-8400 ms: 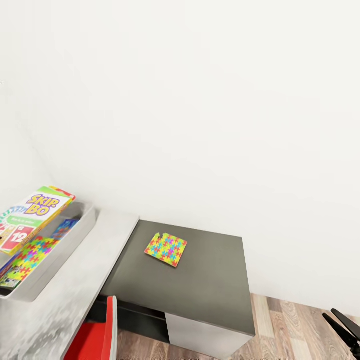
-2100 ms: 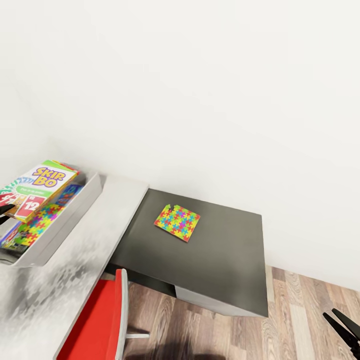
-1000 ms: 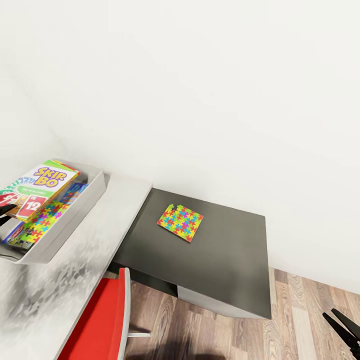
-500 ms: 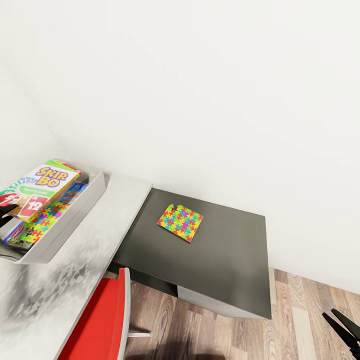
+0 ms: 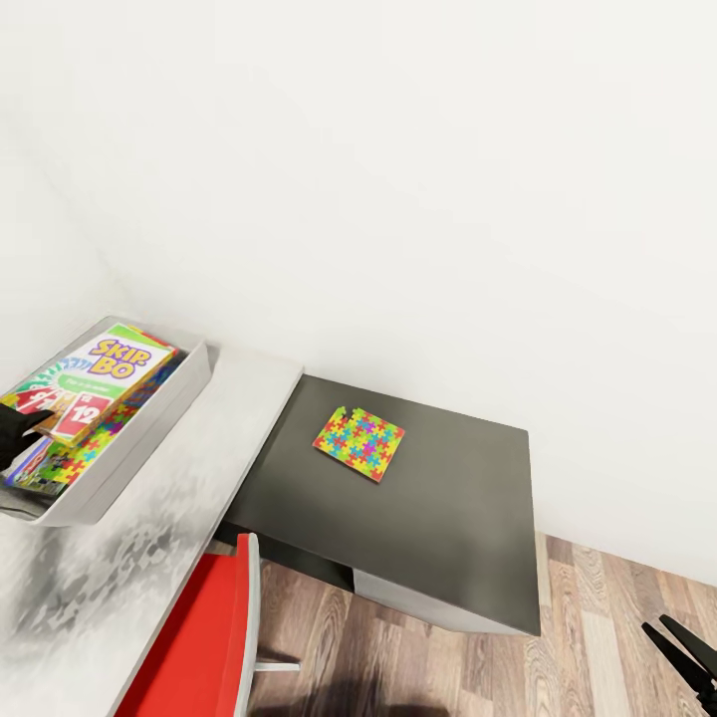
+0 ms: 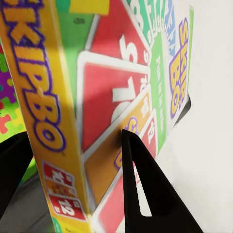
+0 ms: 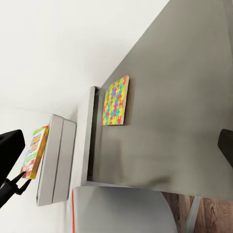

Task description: Put all the toys in the child's room - the three board games (two on the bed and one on the table), the two jigsaw puzzles on the table, and the tennis ball on the table - inside the toy box on the table in the child's room.

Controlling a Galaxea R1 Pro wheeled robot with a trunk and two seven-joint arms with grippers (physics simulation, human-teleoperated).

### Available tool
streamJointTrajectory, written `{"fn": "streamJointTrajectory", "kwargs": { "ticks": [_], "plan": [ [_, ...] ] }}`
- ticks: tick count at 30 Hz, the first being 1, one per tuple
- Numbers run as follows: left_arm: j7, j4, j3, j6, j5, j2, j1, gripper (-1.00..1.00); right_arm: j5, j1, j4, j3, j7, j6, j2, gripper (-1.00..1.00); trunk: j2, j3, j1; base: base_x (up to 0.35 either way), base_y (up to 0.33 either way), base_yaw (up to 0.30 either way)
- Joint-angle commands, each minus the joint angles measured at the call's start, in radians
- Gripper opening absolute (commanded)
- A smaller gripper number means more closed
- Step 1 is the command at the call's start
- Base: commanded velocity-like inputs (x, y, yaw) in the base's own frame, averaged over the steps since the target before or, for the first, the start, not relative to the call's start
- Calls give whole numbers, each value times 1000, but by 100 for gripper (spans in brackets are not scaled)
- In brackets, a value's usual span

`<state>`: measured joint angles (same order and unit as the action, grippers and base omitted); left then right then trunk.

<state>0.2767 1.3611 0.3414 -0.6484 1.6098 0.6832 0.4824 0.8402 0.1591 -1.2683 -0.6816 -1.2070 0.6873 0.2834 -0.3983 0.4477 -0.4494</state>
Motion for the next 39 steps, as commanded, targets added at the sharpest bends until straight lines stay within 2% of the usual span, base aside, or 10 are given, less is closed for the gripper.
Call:
{"fn": "streamJointTrajectory", "kwargs": {
  "ticks": [1, 12, 39],
  "plan": [
    [11, 1, 0, 4, 11, 0, 1, -100, 7, 0, -1, 1, 1, 8, 0, 100, -2, 1, -1, 0, 0, 0],
    [12, 1, -2, 26, 10, 1, 1, -100, 7, 0, -1, -1, 1, 9, 2, 100, -2, 4, -1, 0, 0, 0],
    [12, 1, -2, 38, 9, 4, 2, -100, 7, 0, -1, 0, 1, 9, 2, 100, -2, 43, -1, 0, 0, 0]
  ]
}}
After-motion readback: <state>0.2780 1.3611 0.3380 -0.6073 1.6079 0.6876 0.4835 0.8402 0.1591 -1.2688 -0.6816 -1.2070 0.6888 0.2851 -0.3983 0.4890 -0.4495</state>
